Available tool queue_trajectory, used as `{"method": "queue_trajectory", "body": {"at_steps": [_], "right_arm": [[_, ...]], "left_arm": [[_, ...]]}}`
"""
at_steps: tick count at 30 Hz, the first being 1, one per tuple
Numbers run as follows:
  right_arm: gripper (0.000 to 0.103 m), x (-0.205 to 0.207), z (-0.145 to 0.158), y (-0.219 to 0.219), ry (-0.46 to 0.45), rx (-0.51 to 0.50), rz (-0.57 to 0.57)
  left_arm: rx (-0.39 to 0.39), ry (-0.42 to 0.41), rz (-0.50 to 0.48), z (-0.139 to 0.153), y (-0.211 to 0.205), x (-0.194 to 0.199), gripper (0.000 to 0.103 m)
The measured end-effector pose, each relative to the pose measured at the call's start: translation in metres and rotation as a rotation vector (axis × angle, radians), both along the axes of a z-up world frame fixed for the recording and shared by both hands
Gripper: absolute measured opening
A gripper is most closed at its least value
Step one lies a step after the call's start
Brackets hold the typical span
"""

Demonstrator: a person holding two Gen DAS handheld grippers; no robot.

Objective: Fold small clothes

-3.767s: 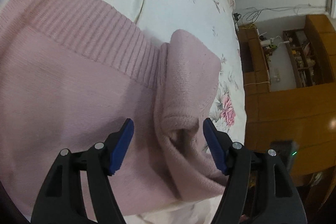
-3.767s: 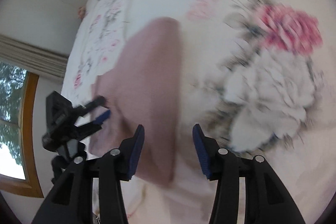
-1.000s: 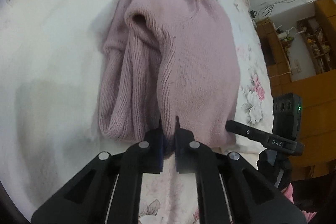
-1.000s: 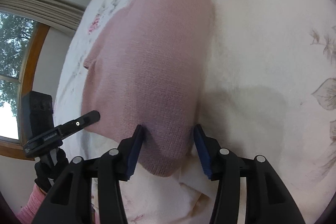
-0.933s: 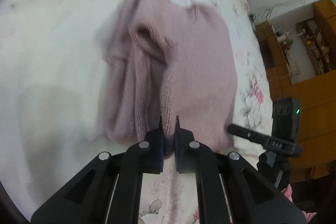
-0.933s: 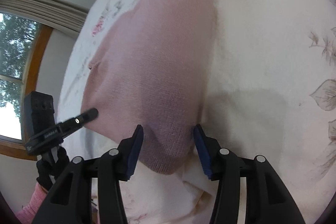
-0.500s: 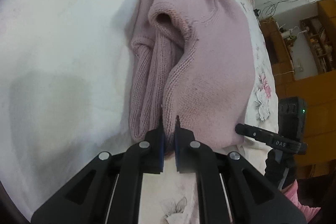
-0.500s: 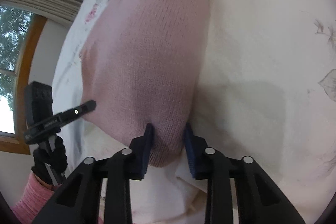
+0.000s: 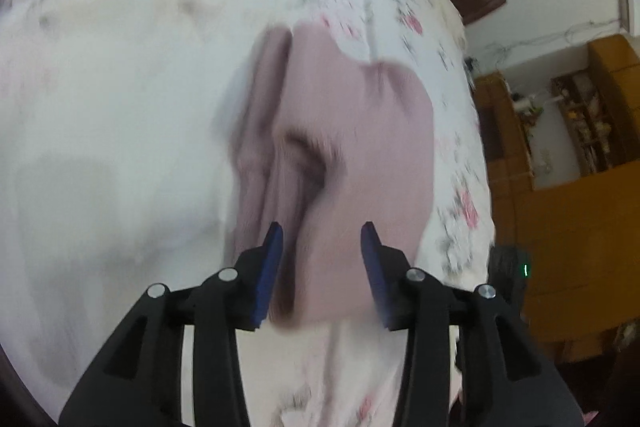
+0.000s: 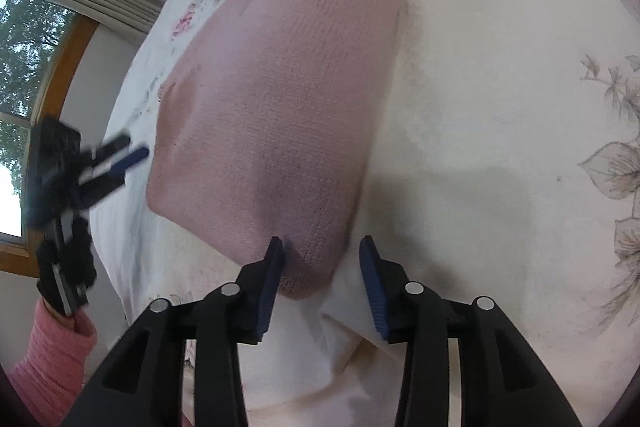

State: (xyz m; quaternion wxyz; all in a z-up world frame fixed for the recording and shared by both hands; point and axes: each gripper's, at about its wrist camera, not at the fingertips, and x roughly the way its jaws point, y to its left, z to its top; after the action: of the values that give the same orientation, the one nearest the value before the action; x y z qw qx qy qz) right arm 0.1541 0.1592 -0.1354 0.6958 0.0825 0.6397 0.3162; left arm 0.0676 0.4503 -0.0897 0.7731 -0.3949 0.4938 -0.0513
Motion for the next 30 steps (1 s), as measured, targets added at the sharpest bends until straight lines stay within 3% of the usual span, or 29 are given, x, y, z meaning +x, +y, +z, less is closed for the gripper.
{"method": "queue_trajectory", "body": {"at_steps": [7,8,9,12,14,18,23,25,27,30], "right_arm": [[0.042,0.003,-0.005,0.004,0.004,0.009,0.001],[0.042,0.003,-0.005,0.002,0.005,0.010,0.001],[0.042,0.003,-0.006,-0.001,0.006,0.013,0.001],[0.042,0.003,-0.006,-0.001,0.009,0.020,0.000],[0.042,0.001,-0.006,-0.002,0.009,0.024,-0.001],[0.042,0.000,-0.008,-0.003,0.007,0.019,0.003],[0.042,0.002,0.001,-0.005,-0.010,0.006,0.013],[0.046,0.004,0.007,-0.009,-0.022,0.024,0.006],[0.055,0.009,0.014,-0.015,-0.029,0.055,-0.015],[0.058,0.020,0.021,-0.020,-0.043,0.099,-0.040]], "left_arm": [[0.029,0.047,0.047,-0.013,0.009,0.059,0.040],[0.026,0.053,0.053,-0.017,0.010,0.059,0.036],[0.021,0.052,0.064,-0.018,0.012,0.058,0.018],[0.016,0.029,0.093,-0.016,0.020,0.049,0.013],[0.036,0.044,0.100,-0.021,0.025,0.043,0.012],[0.004,0.071,0.100,-0.035,0.028,0.040,0.012],[-0.029,0.039,0.082,-0.023,0.029,0.036,0.027],[-0.004,0.032,0.066,-0.018,0.029,0.035,0.053],[0.005,0.026,0.029,-0.018,0.030,0.036,0.055],[-0.021,0.053,-0.016,-0.029,0.029,0.044,0.060]]}}
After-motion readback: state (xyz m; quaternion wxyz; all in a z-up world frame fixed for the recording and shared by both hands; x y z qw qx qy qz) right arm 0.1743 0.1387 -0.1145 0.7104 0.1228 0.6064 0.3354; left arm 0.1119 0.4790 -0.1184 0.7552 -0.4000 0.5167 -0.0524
